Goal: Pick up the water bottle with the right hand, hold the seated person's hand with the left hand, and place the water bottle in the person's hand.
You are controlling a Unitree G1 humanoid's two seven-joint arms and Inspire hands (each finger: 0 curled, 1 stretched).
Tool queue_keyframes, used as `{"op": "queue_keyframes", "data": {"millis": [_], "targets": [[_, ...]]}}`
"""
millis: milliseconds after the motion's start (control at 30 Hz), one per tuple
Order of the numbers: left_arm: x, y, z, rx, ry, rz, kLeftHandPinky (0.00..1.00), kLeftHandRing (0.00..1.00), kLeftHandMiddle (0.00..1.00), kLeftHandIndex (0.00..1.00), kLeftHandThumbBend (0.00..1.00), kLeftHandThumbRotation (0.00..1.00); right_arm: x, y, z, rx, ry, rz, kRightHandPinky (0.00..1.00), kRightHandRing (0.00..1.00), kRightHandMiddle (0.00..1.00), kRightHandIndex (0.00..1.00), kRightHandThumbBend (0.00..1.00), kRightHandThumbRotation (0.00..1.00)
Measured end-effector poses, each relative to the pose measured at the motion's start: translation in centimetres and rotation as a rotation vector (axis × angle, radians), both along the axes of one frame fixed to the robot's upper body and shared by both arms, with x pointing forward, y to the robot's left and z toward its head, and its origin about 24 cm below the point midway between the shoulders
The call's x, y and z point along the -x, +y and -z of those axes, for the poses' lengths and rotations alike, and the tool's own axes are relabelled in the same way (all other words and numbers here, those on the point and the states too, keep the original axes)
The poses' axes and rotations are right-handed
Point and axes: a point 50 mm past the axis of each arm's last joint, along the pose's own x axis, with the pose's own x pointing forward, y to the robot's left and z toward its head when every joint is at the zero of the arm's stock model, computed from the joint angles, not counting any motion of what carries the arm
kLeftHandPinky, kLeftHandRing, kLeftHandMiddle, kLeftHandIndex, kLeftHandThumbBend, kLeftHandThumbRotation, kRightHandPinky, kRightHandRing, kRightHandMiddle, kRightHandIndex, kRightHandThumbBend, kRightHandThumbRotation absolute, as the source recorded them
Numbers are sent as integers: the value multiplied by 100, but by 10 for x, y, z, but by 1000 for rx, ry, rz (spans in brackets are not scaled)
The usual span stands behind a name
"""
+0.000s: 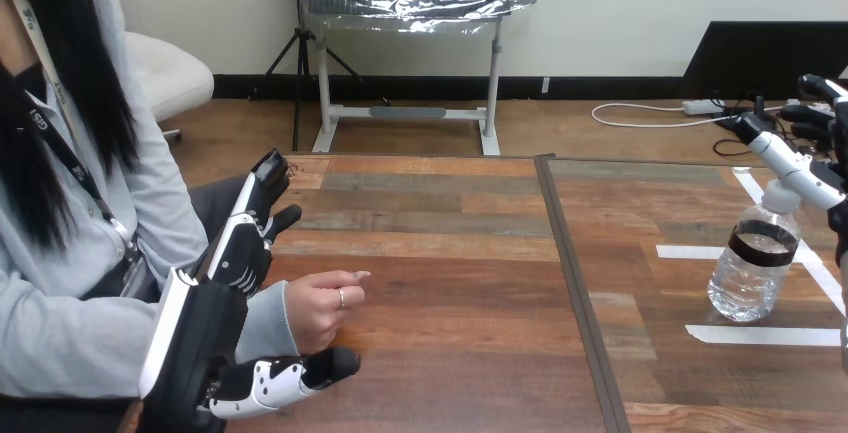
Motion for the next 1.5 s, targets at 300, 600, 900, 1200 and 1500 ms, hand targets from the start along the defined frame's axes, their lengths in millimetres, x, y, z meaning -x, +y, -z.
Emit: {"op": "queue_keyframes", "data": {"millis": [300,600,900,1200,1500], "targets": [[1,2,0,6,2,3,95,100,100,99,100,53,-1,-1,-1,-30,7,-5,49,82,80,87,100,56],[2,2,0,6,4,4,95,99,100,98,100,54,-2,-2,0,-41,31,1,57,82,81,87,100,57],[2,3,0,8,0,5,94,97,99,98,100,53,-4,-2,1,-53,50,10,61,82,81,87,100,55],[2,4,-1,14,-6,-1,94,97,99,97,100,53,-5,-3,0,-58,56,23,59,82,81,87,100,52],[2,6,-1,15,-9,-9,94,97,99,97,100,53,-5,-2,0,-68,53,23,65,83,82,88,100,49]]}}
